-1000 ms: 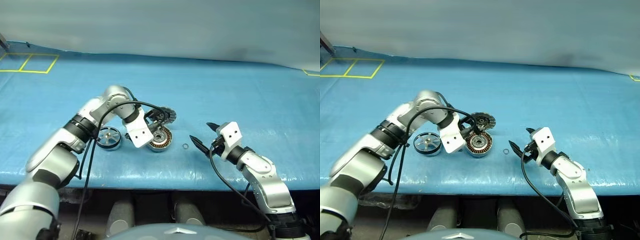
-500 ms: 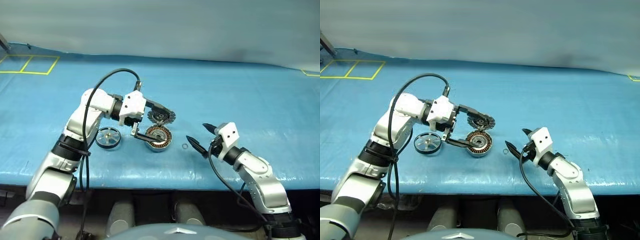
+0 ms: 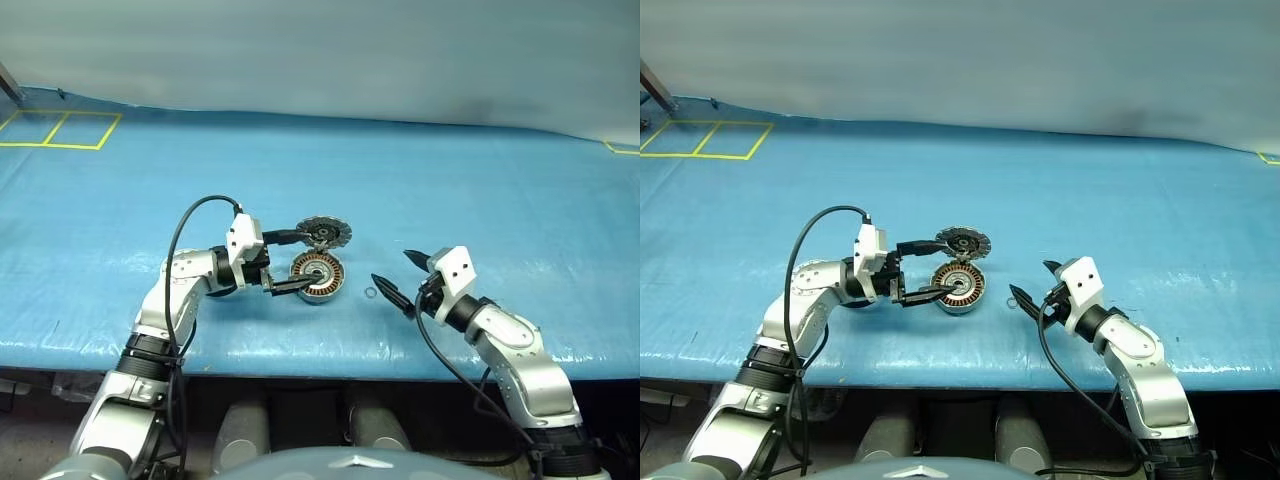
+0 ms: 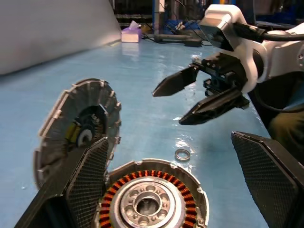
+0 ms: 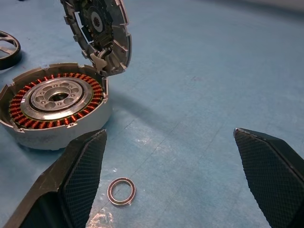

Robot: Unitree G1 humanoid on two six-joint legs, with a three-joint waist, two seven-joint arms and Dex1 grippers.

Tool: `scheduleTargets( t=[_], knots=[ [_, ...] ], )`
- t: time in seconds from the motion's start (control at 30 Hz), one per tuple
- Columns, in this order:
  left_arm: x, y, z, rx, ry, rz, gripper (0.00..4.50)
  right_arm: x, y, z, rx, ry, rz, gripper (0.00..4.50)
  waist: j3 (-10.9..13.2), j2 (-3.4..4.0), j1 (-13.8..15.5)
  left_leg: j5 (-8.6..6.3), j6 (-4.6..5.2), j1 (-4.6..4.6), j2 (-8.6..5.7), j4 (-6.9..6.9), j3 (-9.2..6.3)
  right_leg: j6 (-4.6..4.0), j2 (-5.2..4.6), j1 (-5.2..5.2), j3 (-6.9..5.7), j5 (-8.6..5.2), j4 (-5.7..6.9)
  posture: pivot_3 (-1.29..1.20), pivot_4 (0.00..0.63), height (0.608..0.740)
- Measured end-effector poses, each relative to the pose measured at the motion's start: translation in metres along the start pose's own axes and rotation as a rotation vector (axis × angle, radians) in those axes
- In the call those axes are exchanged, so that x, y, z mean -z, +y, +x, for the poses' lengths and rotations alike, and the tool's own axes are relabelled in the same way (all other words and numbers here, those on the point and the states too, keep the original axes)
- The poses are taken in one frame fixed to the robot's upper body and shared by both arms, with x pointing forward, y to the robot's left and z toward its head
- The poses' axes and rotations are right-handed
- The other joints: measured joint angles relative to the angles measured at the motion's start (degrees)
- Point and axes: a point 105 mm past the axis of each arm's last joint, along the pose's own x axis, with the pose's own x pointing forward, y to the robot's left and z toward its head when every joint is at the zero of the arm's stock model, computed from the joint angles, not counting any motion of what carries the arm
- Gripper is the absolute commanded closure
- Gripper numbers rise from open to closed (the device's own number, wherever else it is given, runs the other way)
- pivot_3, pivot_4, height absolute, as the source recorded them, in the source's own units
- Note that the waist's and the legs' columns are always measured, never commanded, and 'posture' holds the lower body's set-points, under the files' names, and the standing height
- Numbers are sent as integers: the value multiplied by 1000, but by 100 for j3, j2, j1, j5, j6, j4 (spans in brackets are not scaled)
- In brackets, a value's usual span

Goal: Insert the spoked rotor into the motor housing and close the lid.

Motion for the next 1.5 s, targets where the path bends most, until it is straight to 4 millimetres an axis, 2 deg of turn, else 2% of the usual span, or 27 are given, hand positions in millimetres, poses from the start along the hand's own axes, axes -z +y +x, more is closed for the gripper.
scheduleTargets(
  t=[0.1,0.2,0.53,0.9,1.0,1.33,1.5],
  knots=[
    [15,3,-2,-40,25,6,19,10,0,2,8,47,9,0,0,1,-4,0,0,-2,-1,-5,3,0,0,-3,2,0,-3,0,150,740],
    [22,-6,1,-23,7,-26,19,13,4,3,-4,57,23,0,0,1,-2,0,0,-5,0,-10,2,0,-1,-6,2,0,-8,0,150,740],
    [22,-12,-5,39,9,-45,19,22,27,10,-76,88,58,0,0,1,-9,0,0,-3,1,-10,3,-1,-1,-7,2,0,-8,0,150,740],
    [28,-20,-7,71,3,-74,19,33,24,10,-47,133,47,0,0,1,-7,-1,-1,-5,1,-13,3,-2,-2,-8,1,-1,-14,0,150,740],
    [28,-21,-7,75,4,-77,0,36,24,8,-45,152,49,553,0,1,-7,-1,-1,-6,1,-14,3,-2,-2,-9,2,-1,-15,0,150,740],
    [29,-23,-8,85,4,-79,0,40,23,6,-40,167,53,3717,0,1,-10,-1,-1,-5,2,-17,4,-4,-3,-10,1,-3,-17,0,150,740],
    [30,-23,-9,85,8,-82,0,40,23,6,-40,167,53,3726,0,1,-10,-1,-1,-5,2,-18,3,-4,-3,-10,1,-3,-18,0,150,740]
  ],
)
